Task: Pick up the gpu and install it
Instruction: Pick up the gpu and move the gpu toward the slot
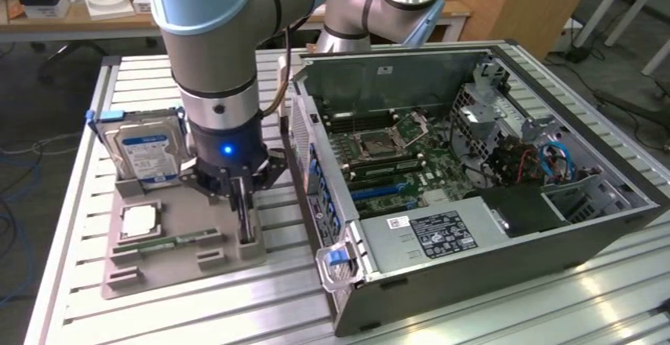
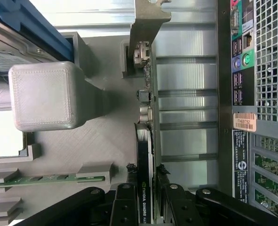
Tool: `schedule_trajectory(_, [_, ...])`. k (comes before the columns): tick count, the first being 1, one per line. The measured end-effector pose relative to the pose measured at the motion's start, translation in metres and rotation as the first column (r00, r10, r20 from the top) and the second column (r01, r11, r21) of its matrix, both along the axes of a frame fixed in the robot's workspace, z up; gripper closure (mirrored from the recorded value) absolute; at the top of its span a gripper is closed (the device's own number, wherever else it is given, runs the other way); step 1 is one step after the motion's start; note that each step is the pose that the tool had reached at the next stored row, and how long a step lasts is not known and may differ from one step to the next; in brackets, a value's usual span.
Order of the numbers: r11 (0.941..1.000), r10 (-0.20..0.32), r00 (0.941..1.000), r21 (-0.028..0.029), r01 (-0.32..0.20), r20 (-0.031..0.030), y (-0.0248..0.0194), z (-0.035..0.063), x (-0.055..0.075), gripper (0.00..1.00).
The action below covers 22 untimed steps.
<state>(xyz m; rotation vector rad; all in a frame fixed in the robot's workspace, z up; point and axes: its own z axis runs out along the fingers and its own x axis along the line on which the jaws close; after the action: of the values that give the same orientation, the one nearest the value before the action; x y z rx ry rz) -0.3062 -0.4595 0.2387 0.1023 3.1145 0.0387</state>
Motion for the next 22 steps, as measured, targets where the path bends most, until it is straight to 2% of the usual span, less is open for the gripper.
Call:
schedule_trajectory(10, [1.0000, 0.000, 1.0000, 0.0011, 0.000, 0.0002, 0.0000, 0.0167, 0.000, 0.73])
schedule_trajectory(22, [1.0000, 0.000, 1.0000, 0.0011, 0.000, 0.0002, 0.0000, 0.0169, 0.000, 0.73])
